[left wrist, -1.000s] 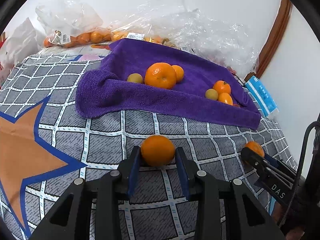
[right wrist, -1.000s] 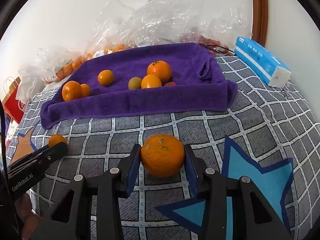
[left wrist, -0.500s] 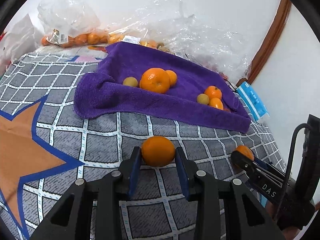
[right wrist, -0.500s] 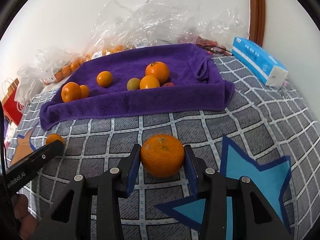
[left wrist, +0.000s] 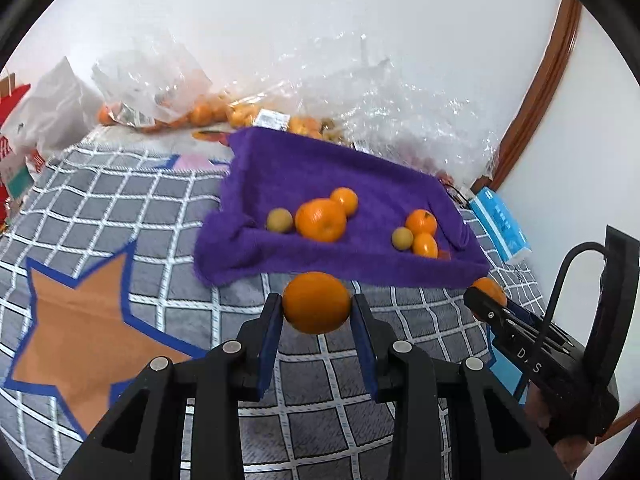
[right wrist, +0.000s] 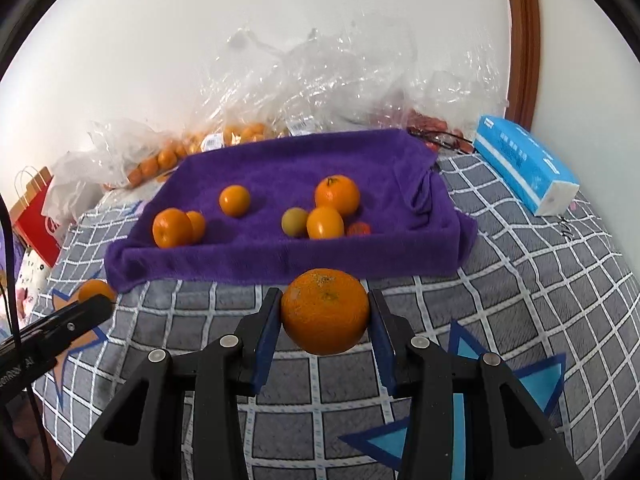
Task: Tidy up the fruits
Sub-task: 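Carry the orange over the towel with the left tool while the right tool carries the large orange there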
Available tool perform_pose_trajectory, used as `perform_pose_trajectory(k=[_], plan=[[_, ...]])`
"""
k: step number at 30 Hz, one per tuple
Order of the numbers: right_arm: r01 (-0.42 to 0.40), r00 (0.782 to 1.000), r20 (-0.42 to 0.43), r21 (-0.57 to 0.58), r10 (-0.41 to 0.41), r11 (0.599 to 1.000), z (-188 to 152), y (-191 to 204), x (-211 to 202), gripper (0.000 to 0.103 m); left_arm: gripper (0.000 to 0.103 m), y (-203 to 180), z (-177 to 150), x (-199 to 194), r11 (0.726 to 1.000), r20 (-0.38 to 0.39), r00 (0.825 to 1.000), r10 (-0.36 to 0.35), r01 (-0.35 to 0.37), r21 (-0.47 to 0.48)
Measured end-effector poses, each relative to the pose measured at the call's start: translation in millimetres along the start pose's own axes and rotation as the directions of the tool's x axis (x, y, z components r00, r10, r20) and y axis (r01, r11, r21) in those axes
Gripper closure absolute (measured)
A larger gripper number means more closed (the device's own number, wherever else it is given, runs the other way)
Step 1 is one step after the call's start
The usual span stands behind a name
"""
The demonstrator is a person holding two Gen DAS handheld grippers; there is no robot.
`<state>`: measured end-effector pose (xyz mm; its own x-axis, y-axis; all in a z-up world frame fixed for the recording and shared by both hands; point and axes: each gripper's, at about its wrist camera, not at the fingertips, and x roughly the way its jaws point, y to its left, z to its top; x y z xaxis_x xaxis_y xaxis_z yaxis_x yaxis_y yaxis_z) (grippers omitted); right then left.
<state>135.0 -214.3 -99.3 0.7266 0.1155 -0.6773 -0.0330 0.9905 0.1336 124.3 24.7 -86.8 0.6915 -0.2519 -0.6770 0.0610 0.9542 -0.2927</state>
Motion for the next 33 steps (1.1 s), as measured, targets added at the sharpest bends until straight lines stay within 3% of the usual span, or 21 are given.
perform_pose_trajectory(k=[12,33], plan=[[-0.016,0.999,0.035,-0.001,0.016,1.0,16.1,0.5,-11.0,0.06,0.07,-4.0,17.7,-23.8,1.0,0.035,0.999,0.012,-0.012,-0.001],[-0.018,0.999,0.045,0.014,0.017,1.0,25.2,-6.7,-17.1,0.06,0.07,-12.3,26.4,-19.9,1.0,0.034,0.999,0.005,-0.006,0.014]])
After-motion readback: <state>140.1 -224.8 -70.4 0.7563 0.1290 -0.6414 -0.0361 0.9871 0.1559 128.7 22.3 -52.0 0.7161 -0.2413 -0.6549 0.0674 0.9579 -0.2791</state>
